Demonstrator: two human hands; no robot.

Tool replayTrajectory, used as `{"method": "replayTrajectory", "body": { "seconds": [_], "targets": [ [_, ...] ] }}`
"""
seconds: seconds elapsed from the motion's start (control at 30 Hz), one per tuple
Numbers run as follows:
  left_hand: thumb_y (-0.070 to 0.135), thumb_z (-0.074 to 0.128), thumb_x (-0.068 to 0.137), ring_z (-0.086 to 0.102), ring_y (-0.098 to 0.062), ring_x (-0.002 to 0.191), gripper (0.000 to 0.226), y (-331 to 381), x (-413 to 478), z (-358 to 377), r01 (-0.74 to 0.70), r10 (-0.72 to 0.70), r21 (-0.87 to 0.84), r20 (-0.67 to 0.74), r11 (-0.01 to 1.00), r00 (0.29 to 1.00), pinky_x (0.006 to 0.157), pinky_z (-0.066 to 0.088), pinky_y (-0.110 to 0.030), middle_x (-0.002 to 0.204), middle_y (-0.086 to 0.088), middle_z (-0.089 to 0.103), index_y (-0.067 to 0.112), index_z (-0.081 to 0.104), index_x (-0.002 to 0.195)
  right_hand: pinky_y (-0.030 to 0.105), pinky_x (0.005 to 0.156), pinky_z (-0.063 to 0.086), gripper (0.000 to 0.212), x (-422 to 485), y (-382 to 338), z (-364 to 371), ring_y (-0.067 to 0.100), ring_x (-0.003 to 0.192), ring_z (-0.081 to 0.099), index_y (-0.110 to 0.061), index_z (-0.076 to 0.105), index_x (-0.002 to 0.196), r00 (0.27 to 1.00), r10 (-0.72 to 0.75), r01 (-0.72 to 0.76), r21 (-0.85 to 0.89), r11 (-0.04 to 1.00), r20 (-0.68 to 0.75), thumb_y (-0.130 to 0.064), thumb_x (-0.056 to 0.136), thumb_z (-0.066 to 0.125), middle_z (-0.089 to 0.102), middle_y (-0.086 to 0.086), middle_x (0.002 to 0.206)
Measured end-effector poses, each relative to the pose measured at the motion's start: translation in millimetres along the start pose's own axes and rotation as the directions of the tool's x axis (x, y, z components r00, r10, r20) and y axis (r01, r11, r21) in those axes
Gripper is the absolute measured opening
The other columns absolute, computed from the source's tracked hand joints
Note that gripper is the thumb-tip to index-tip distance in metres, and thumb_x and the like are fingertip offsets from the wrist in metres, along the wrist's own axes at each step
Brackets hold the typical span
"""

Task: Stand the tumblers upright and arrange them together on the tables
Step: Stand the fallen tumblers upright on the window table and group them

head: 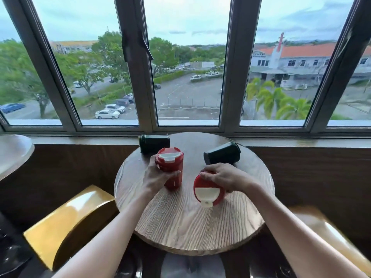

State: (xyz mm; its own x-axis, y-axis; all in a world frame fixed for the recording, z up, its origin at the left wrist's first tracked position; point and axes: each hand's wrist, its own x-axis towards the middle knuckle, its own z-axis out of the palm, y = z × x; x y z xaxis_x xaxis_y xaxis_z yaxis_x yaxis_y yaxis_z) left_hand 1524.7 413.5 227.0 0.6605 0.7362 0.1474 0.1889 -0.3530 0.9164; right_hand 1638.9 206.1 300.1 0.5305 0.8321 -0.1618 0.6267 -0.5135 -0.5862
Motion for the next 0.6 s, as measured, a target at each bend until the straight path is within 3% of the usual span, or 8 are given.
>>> {"method": "replayTrajectory", "body": {
  "seconds": [0.07, 0.17, 0.23, 0.3, 0.37, 0.47, 0.53, 0.6],
  "targets": [
    [0.026, 0.094, 0.053, 0.060, -0.021, 0.110, 0.089, -3, 0, -4, -0.028, 0.028, 0.013, 0.024, 1.000, 0.999, 0.093, 0.050, -0.033, 0.118, -0.004, 0.065, 0.020, 0.046, 0.127, 0.013, 0.046, 0.050, 0.035, 16, -2, -13, 0.012, 0.085, 0.059, -0.025, 0.060, 0.124, 0.998, 0.043, -0.048, 0.095, 0.994, 0.052, -0.043, 0.099, 0.045, 0.060, -0.002, 0.108],
    [0.022, 0.095, 0.053, 0.062, -0.014, 0.103, 0.088, -6, -1, -7, -0.041, 0.040, 0.022, 0.046, 0.999, 0.998, 0.082, 0.051, -0.020, 0.112, 0.001, 0.067, 0.021, 0.048, 0.127, 0.041, 0.058, 0.059, 0.037, 39, 1, -29, 0.029, 0.093, 0.066, -0.023, 0.057, 0.125, 0.987, 0.083, -0.117, 0.261, 0.958, 0.139, -0.045, 0.100, 0.042, 0.063, 0.004, 0.106],
    [0.020, 0.094, 0.055, 0.062, -0.005, 0.097, 0.083, -7, -4, -9, -0.045, 0.044, 0.019, 0.053, 0.999, 0.998, 0.071, 0.048, -0.008, 0.106, 0.008, 0.067, 0.024, 0.049, 0.124, 0.047, 0.061, 0.060, 0.040, 56, 6, -34, 0.029, 0.087, 0.069, -0.019, 0.056, 0.127, 0.983, 0.068, -0.122, 0.332, 0.935, 0.169, -0.046, 0.100, 0.043, 0.066, 0.008, 0.108],
    [0.016, 0.093, 0.057, 0.060, 0.004, 0.093, 0.080, -7, -5, -9, -0.040, 0.040, -0.002, 0.062, 0.999, 0.997, 0.064, 0.047, -0.005, 0.102, 0.011, 0.066, 0.029, 0.048, 0.122, 0.057, 0.075, 0.059, 0.040, 71, 13, -33, 0.032, 0.095, 0.070, -0.020, 0.056, 0.127, 0.985, 0.068, -0.124, 0.381, 0.916, 0.158, -0.046, 0.099, 0.045, 0.067, 0.010, 0.116],
    [0.011, 0.091, 0.058, 0.060, 0.003, 0.091, 0.077, -9, -5, -7, -0.028, 0.031, -0.037, 0.074, 0.999, 0.997, 0.063, 0.048, -0.007, 0.103, 0.009, 0.066, 0.031, 0.048, 0.119, 0.056, 0.073, 0.059, 0.038, 82, 18, -28, 0.032, 0.086, 0.072, -0.020, 0.058, 0.123, 0.987, 0.070, -0.125, 0.431, 0.894, 0.142, -0.045, 0.098, 0.046, 0.069, 0.011, 0.110],
    [0.012, 0.091, 0.059, 0.063, -0.009, 0.096, 0.074, -13, -5, -6, 0.007, 0.004, -0.106, 0.106, 0.994, 0.994, 0.072, 0.052, -0.018, 0.106, 0.002, 0.067, 0.035, 0.052, 0.118, 0.037, 0.049, 0.056, 0.037, 84, 22, -20, 0.022, 0.058, 0.062, -0.012, 0.063, 0.112, 0.995, 0.075, -0.098, 0.508, 0.856, 0.066, -0.042, 0.099, 0.047, 0.063, 0.013, 0.087],
    [0.018, 0.090, 0.056, 0.067, -0.012, 0.095, 0.074, -17, -4, -6, 0.026, -0.007, -0.145, 0.128, 0.989, 0.992, 0.077, 0.057, -0.026, 0.107, -0.001, 0.068, 0.035, 0.056, 0.119, 0.035, 0.050, 0.055, 0.044, 76, 26, -14, 0.018, 0.059, 0.059, -0.009, 0.064, 0.107, 0.994, 0.108, -0.073, 0.559, 0.826, -0.029, -0.049, 0.096, 0.049, 0.060, 0.012, 0.082],
    [0.022, 0.090, 0.054, 0.068, -0.008, 0.092, 0.072, -21, -4, -7, 0.039, -0.015, -0.166, 0.144, 0.985, 0.990, 0.077, 0.057, -0.026, 0.107, 0.000, 0.068, 0.037, 0.058, 0.117, 0.038, 0.067, 0.060, 0.050, 63, 35, -5, 0.017, 0.072, 0.065, -0.022, 0.066, 0.106, 0.992, 0.116, -0.056, 0.638, 0.768, -0.054, -0.064, 0.088, 0.049, 0.065, 0.007, 0.087]
  ]
}}
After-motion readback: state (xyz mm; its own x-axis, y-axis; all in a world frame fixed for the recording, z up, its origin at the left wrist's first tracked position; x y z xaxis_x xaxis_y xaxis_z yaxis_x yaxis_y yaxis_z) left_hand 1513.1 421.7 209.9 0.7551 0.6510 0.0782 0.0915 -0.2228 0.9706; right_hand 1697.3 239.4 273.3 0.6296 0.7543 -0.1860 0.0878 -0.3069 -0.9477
